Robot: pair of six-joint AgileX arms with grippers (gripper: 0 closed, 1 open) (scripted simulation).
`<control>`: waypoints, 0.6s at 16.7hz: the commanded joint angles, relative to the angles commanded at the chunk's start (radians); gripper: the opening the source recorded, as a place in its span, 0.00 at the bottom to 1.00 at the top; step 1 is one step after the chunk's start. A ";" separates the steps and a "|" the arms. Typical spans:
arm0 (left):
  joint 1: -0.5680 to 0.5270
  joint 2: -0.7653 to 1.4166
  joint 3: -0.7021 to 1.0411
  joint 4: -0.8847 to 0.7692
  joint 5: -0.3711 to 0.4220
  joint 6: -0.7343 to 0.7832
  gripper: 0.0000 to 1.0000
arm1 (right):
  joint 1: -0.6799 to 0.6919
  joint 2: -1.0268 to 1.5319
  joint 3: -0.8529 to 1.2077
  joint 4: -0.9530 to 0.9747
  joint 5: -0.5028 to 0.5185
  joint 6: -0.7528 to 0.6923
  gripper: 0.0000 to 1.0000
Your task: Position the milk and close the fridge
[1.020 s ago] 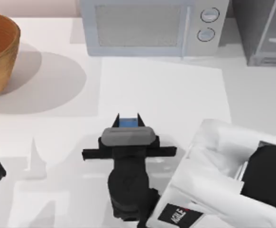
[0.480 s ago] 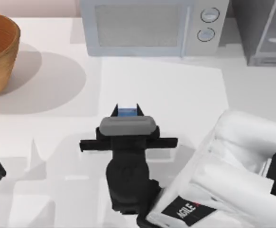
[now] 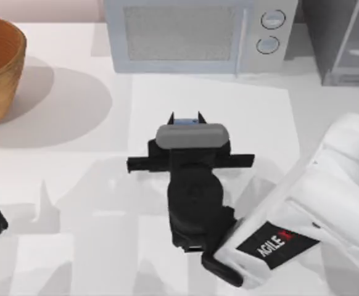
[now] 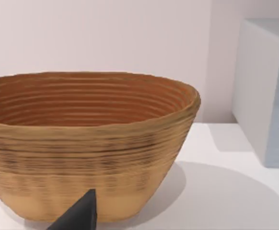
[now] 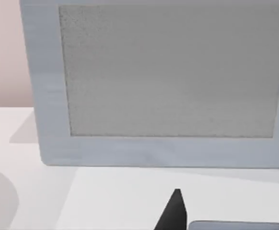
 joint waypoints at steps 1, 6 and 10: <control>0.000 0.000 0.000 0.000 0.000 0.000 1.00 | -0.051 -0.040 -0.033 -0.010 -0.049 0.000 0.00; 0.000 0.000 0.000 0.000 0.000 0.000 1.00 | -0.408 -0.315 -0.245 -0.079 -0.391 -0.003 0.00; 0.000 0.000 0.000 0.000 0.000 0.000 1.00 | -0.716 -0.568 -0.424 -0.137 -0.693 -0.007 0.00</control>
